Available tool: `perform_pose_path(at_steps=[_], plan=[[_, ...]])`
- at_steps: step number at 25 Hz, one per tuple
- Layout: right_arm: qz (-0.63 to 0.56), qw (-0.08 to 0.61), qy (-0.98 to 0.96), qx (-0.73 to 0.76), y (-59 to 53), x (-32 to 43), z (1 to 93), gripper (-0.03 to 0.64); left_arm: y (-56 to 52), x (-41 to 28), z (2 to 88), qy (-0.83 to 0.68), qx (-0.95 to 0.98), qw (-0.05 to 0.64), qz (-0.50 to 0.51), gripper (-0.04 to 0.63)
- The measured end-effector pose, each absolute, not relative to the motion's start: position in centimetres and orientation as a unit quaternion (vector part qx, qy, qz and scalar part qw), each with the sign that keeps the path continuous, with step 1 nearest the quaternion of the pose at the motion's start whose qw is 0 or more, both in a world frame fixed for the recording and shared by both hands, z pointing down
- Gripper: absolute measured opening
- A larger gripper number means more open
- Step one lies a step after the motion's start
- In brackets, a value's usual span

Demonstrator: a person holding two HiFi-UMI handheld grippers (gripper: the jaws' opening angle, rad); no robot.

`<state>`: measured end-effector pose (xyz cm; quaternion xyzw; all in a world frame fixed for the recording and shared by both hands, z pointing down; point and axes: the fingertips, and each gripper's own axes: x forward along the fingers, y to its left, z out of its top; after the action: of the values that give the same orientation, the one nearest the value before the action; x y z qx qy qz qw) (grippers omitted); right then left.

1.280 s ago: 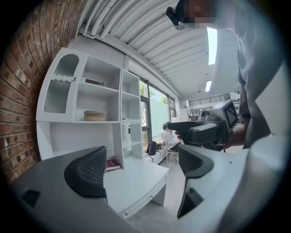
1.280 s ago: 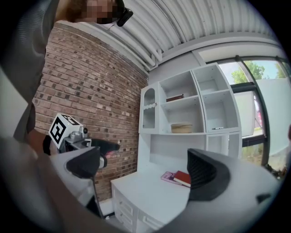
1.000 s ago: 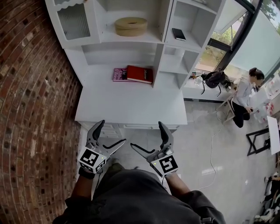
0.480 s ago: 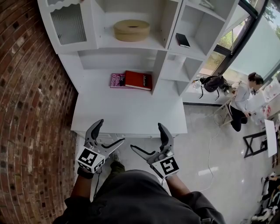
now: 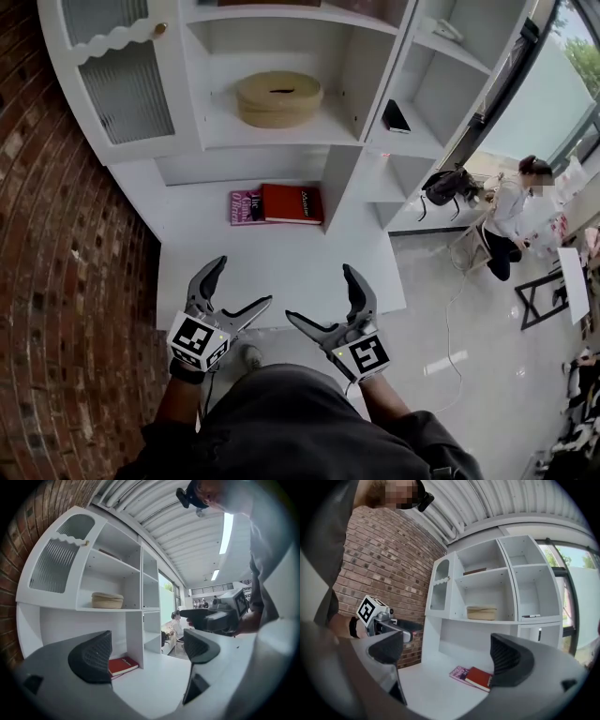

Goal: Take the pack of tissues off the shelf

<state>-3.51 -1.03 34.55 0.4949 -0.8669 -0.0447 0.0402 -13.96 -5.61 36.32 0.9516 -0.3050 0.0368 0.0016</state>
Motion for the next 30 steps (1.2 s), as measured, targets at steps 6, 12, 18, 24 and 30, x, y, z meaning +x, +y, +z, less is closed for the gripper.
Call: perform_pose_path(at_steps=[6, 12, 18, 24, 30], plan=[[-0.041, 0.037, -0.849, 0.525, -5.9, -4.3, 33.1, 0.58, -11.2, -15.4, 34.7, -0.283, 0.959, 0.001, 0.026, 0.476], [-0.046, 0.044, -0.841, 0.537, -9.6, -3.7, 32.1, 0.578, -15.4, -15.2, 33.7, -0.271, 0.962, -0.01, 0.031, 0.475], [-0.053, 0.042, -0.844, 0.532, -14.2, -1.9, 30.9, 0.578, -19.8, -14.1, 31.8, -0.287, 0.957, -0.017, 0.031, 0.475], [-0.056, 0.039, -0.857, 0.511, -19.8, 0.7, 29.0, 0.577, -24.0, -11.6, 28.9, -0.308, 0.951, -0.024, 0.032, 0.474], [-0.053, 0.026, -0.867, 0.494, -26.4, 3.5, 26.0, 0.575, -29.0, -9.0, 26.0, -0.338, 0.94, -0.028, 0.042, 0.474]])
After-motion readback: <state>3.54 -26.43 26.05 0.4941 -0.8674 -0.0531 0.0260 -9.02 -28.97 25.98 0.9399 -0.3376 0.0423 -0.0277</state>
